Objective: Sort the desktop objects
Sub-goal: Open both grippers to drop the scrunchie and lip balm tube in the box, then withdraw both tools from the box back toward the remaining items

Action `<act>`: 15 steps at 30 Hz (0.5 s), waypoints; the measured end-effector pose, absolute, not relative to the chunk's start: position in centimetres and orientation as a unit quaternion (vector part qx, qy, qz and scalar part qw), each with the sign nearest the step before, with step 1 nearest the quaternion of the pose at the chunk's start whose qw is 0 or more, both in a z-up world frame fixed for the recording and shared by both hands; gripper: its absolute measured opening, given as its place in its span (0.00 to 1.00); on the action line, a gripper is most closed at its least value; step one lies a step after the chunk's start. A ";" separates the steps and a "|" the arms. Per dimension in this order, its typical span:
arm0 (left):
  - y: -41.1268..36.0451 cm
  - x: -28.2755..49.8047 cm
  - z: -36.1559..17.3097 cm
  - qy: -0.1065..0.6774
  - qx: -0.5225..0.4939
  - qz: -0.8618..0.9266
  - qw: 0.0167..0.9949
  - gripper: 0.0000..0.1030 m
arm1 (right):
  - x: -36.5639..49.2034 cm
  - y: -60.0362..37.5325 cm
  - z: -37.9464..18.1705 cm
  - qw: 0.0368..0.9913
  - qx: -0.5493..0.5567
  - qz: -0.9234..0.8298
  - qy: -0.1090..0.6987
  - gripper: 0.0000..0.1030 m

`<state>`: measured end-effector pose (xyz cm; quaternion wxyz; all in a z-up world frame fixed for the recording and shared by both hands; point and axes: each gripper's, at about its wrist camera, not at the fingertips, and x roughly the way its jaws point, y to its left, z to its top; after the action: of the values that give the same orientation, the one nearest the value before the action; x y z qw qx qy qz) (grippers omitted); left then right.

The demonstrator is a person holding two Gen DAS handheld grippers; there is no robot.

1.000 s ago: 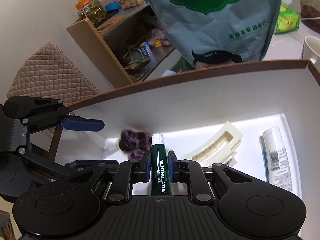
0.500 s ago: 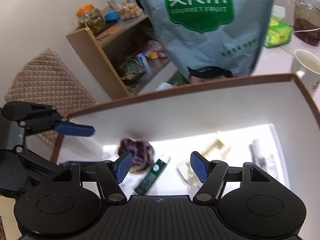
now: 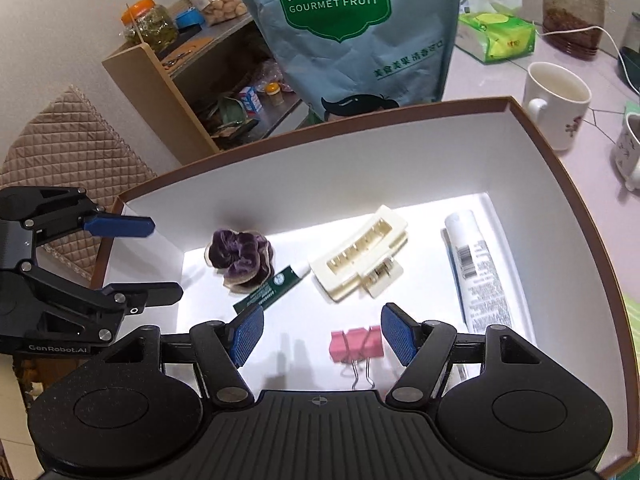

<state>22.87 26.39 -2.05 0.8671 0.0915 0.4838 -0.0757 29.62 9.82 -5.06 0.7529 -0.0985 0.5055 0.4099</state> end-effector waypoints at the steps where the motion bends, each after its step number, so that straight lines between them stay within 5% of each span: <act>1: 26.3 22.8 -1.9 0.483 0.092 -0.075 0.868 0.60 | 29.4 9.6 -4.9 0.753 -0.099 0.409 0.505 0.66; 15: 24.5 20.8 -0.4 0.472 0.110 -0.067 0.872 0.67 | 26.4 7.3 -3.3 0.763 -0.104 0.408 0.491 0.66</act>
<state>20.78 24.49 -0.36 0.8722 0.1100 0.4720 -0.0669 26.44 7.28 -3.31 0.7627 -0.1035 0.4914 0.4075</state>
